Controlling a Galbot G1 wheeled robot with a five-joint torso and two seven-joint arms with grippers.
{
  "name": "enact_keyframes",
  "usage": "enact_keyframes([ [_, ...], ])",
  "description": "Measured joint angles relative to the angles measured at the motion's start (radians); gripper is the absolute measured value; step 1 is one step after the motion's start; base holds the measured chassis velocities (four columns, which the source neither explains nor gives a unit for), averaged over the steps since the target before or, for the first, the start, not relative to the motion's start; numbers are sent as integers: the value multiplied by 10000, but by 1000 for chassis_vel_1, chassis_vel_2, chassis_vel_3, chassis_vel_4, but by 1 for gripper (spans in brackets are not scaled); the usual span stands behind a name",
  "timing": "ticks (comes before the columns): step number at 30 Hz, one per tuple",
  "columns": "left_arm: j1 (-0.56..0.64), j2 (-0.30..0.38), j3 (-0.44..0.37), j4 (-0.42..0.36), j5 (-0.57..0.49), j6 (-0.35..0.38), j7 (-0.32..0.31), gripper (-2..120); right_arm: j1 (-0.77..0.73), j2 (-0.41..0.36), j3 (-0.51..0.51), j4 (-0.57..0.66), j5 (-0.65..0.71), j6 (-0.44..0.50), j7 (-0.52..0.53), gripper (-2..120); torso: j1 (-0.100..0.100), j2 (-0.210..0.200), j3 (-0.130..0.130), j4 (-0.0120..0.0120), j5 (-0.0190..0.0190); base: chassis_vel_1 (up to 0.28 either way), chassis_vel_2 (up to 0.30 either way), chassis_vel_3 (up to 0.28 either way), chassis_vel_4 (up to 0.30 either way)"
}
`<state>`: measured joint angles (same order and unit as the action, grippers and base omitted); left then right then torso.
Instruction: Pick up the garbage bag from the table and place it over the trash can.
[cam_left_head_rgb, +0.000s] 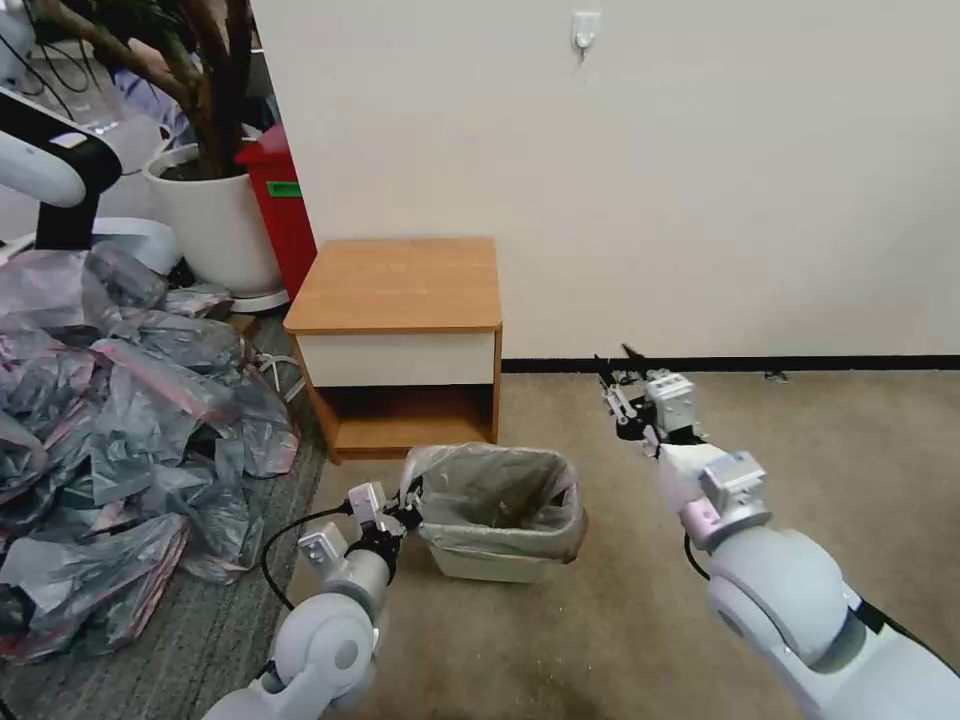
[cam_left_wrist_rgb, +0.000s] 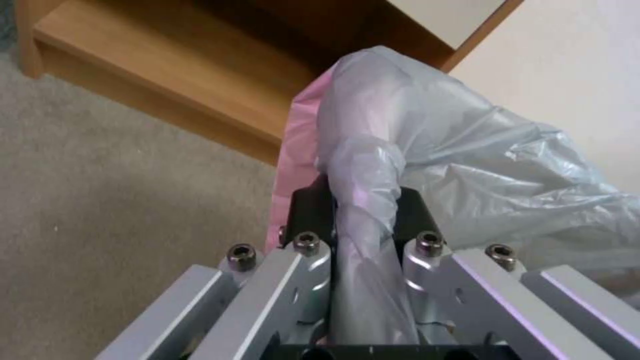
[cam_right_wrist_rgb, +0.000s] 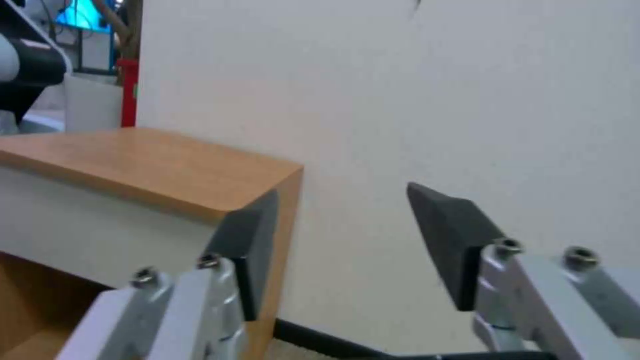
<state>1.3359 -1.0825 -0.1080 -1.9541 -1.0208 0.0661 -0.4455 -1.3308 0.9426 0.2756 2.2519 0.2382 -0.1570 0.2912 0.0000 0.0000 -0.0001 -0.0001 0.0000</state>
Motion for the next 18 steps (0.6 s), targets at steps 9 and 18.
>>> enact_keyframes([
  [9,194,-69,-25,81,358,299,-394,17,-568,193,283,143,-189,204,-81,89,0,0,1,0,0,0,0,0,0],
  [18,368,5,-95,-171,406,657,-744,51,-627,259,221,132,-259,256,-131,111,0,1,0,1,0,0,0,0,0],
])
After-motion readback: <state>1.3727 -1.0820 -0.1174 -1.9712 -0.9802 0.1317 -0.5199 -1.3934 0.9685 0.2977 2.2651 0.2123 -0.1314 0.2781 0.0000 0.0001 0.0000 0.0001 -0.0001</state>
